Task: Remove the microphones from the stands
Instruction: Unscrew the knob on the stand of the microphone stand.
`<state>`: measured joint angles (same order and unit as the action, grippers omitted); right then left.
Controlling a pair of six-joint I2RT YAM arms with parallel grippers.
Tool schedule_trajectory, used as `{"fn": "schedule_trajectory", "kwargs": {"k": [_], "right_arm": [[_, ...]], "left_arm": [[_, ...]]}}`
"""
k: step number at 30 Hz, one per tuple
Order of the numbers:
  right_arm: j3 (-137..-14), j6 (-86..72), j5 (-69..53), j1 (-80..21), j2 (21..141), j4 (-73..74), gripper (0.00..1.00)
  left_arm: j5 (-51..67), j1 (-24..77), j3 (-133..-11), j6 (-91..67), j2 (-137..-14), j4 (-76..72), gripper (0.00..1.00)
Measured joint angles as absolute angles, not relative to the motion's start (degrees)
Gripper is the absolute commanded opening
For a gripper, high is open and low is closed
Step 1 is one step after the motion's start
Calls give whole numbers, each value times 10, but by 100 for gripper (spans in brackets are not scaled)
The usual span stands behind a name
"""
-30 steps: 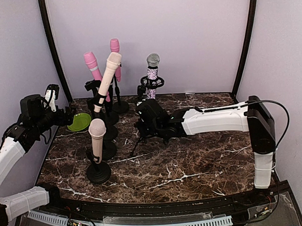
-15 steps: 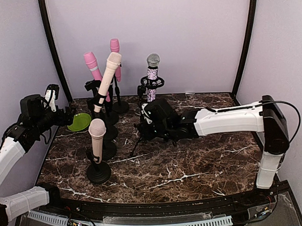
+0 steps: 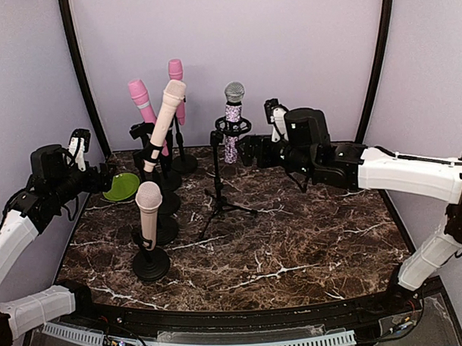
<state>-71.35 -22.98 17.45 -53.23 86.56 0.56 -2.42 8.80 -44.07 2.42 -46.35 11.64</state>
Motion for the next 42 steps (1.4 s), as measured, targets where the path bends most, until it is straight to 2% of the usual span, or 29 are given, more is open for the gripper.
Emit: {"fn": "schedule_trajectory", "kwargs": {"k": [8,12,17,25,31,38,42], "right_arm": [[-642,-353,114,-522,896,-102,79],[-609,-429,70,-522,957,-171,63],[-604,-492,29,-522,1014,-220,59],[-613,-540,-10,-522,1061,-283,46],[-619,-550,-22,-521,1081,-292,44],[-627,-550,-26,-519,1086,-302,50],[-629,-550,-26,-517,1087,-305,45]], "left_arm": [[-24,88,-441,24,-460,116,96],[-24,88,-441,24,-460,117,96],[-24,88,-441,24,-456,116,96],[-24,88,-441,24,-453,116,96],[-23,88,-441,24,-453,116,96],[-24,88,-441,24,-453,116,96],[-23,88,-441,24,-453,117,96]]}}
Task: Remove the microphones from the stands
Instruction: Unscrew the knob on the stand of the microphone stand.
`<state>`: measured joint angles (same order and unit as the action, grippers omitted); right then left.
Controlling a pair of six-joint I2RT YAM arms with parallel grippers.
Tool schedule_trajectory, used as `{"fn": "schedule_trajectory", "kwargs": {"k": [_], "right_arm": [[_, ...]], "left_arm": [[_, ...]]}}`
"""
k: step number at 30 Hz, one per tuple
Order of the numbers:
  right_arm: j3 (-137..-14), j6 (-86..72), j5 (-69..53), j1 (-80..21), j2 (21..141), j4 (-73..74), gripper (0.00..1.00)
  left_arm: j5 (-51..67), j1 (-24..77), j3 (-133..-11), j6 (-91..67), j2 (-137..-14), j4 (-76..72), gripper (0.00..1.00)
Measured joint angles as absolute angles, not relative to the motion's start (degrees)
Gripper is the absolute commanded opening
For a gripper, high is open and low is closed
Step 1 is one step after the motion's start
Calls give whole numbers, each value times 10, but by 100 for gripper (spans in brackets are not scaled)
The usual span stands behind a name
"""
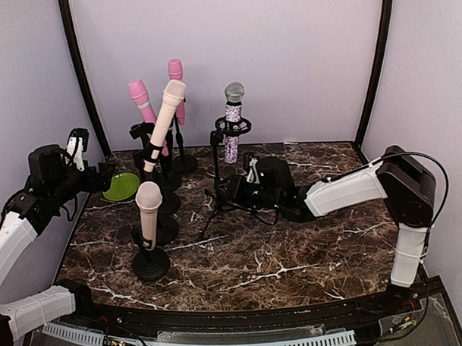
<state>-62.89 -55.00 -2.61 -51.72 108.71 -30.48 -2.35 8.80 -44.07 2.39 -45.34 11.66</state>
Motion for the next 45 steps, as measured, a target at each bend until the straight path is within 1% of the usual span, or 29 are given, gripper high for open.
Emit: {"fn": "schedule_trajectory", "kwargs": {"k": [6,12,17,23,31,45], "right_arm": [[-634,-544,-23,-517,1091,-304,33],[-649,-536,-16,-517,1096,-300,25],[-651,-530,-13,-517,1097,-295,14],[-660,-513,-1,-518,1097,-277,5],[-704,-463,64,-541,1097,-191,3],[-828,-343,250,-598,1129,1,3]], "left_arm": [[-23,88,-441,24,-453,116,96],[-24,88,-441,24,-453,116,96],[-24,88,-441,24,-453,116,96],[-24,88,-441,24,-453,116,96],[-24,88,-441,24,-453,117,96],[-24,88,-441,24,-453,116,96]]}}
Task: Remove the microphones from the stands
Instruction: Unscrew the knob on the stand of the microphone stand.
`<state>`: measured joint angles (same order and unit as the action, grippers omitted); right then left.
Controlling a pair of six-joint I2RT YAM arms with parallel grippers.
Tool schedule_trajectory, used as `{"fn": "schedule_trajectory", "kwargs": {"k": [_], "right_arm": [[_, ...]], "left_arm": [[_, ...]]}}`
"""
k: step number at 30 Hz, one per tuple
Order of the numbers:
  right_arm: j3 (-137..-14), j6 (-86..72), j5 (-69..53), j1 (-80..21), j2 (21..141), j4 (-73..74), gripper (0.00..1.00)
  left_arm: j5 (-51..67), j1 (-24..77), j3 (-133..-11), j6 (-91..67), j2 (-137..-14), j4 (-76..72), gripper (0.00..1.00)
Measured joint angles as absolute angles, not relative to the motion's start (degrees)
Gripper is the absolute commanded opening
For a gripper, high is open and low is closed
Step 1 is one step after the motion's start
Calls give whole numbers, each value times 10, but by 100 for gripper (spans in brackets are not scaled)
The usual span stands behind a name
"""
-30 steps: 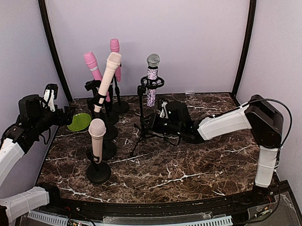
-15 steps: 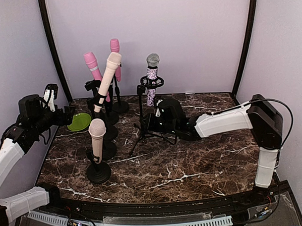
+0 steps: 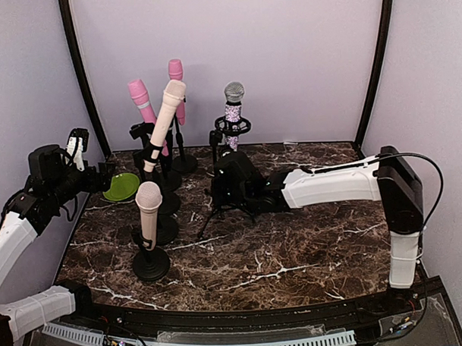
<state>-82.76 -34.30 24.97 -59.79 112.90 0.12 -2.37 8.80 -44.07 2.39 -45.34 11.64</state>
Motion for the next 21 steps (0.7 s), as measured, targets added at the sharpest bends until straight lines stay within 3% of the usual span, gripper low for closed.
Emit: {"fn": "schedule_trajectory", "kwargs": {"k": [8,10,14,16,21], "right_arm": [[-869,-277,324,-619,1150,53,10],[-875,-259,336,-622,1153,61,23],[-876,-229,348,-625,1154,66,60],[-865,-210,345,-625,1150,57,68],[-781,-189,316,-625,1089,20,77]], "left_arm": [[-24,88,-441,24,-453,116,96],[-24,88,-441,24,-453,116,96],[-24,88,-441,24,-453,116,96],[-24,88,-441,24,-453,116,96],[-24,88,-441,24,-453,116,96]]}}
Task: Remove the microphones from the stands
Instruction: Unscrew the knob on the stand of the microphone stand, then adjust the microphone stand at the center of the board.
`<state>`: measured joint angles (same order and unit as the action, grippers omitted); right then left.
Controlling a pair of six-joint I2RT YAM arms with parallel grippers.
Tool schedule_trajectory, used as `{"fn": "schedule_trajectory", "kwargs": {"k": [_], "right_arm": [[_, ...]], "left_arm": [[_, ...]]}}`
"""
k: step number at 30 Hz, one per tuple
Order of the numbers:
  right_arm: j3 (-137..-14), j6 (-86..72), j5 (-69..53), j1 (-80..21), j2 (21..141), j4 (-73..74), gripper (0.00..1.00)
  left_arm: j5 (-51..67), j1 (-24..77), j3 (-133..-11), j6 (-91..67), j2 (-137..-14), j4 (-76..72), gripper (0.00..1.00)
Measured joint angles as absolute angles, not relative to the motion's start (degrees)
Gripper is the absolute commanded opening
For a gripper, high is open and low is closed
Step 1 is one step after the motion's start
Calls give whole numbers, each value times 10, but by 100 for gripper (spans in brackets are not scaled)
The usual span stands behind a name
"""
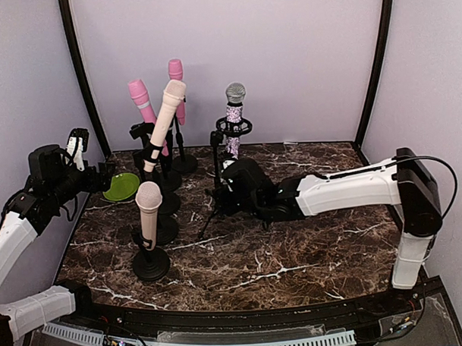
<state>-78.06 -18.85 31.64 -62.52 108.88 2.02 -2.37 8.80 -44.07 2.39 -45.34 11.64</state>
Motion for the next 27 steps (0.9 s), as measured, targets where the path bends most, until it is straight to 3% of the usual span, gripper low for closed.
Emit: {"fn": "schedule_trajectory", "kwargs": {"k": [6,13,27], "right_arm": [[-692,-192,281,-617,971,-34,86],[-670,-237,266,-566,873,-65,96],[-951,-225,256,-525,997,67,99]], "left_arm": [[-24,88,-441,24,-453,116,96],[-24,88,-441,24,-453,116,96],[-24,88,-441,24,-453,116,96]]}}
